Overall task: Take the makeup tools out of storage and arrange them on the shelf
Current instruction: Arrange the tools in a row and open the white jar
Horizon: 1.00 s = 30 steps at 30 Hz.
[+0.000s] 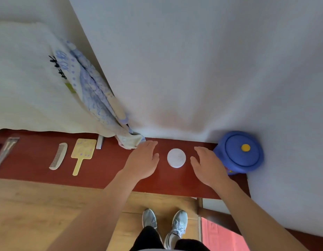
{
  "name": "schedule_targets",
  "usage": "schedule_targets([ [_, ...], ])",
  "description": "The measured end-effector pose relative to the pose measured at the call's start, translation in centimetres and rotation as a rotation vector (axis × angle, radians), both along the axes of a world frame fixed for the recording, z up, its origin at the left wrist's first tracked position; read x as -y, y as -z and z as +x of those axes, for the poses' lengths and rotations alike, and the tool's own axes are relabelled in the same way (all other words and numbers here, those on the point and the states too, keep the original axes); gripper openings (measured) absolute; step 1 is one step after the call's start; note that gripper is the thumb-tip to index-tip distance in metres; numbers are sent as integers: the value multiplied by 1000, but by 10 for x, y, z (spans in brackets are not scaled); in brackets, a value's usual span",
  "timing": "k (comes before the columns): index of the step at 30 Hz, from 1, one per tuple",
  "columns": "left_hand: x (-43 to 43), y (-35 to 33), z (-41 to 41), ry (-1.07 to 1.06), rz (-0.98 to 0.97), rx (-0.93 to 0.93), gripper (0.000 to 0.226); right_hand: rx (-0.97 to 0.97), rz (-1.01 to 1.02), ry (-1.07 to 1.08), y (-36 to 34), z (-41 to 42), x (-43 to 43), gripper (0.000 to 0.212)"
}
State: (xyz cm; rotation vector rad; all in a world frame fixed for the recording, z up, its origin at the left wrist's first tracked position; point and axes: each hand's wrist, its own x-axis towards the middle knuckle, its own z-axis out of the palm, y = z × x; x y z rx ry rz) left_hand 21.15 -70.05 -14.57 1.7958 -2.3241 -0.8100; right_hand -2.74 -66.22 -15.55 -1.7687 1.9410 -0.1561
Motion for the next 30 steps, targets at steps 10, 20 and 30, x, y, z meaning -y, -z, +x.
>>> schedule_targets([
  [10,18,52,-12,82,132,12,99,39,67,-122,37,5,22,80],
  [20,25,97,-27,135,61,19,99,86,69,-203,69,8,32,87],
  [30,24,118,-33,142,-35,18,81,92,7,-260,79,11,38,84],
])
